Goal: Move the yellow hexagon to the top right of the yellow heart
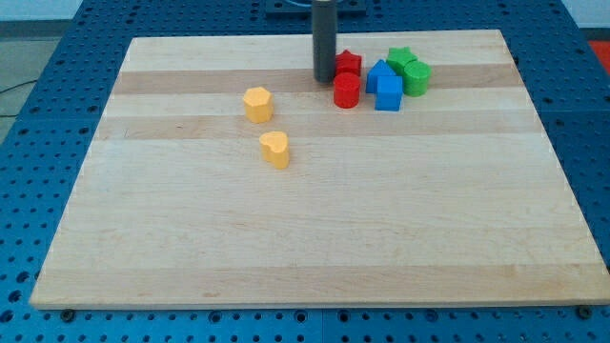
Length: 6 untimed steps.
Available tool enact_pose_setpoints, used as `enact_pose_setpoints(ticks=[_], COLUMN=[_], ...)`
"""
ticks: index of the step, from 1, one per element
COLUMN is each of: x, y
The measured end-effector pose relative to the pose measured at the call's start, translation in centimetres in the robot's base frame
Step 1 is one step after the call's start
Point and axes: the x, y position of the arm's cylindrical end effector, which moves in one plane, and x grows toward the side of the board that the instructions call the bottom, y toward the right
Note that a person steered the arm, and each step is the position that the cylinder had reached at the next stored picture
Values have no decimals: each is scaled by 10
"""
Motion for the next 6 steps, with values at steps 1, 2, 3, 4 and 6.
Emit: enact_pose_setpoints(ticks=[1, 2, 3, 4, 6], x=[-7, -14, 1, 38, 94], y=[37, 40, -37, -139, -178])
